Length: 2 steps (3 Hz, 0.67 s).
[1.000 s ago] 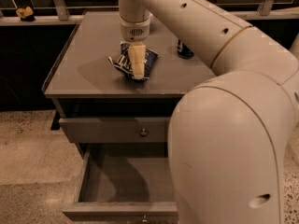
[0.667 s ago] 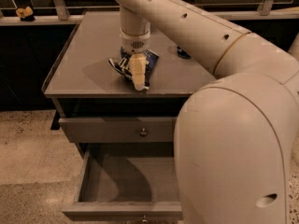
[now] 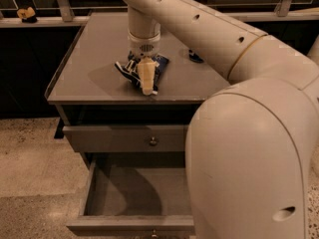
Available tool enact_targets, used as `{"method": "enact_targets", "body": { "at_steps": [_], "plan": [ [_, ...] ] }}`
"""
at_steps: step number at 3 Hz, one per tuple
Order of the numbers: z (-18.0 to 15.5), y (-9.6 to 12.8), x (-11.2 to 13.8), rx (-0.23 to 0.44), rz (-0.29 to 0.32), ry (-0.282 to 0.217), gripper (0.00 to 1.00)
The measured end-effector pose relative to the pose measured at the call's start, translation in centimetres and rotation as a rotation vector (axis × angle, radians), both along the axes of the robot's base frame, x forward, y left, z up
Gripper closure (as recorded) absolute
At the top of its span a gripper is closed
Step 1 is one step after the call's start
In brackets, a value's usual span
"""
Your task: Place blue chip bag into middle drawer
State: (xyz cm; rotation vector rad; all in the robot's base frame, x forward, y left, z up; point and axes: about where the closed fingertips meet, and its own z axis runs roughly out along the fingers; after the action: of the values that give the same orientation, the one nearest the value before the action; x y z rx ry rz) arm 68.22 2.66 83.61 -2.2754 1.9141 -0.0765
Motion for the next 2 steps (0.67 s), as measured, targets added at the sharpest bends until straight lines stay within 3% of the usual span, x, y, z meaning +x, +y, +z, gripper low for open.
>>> {"method": "enact_targets", "body": {
  "at_steps": [2],
  "plan": [
    [0.00,0.00,0.00,0.000,0.000,0.000,0.65]
  ]
}}
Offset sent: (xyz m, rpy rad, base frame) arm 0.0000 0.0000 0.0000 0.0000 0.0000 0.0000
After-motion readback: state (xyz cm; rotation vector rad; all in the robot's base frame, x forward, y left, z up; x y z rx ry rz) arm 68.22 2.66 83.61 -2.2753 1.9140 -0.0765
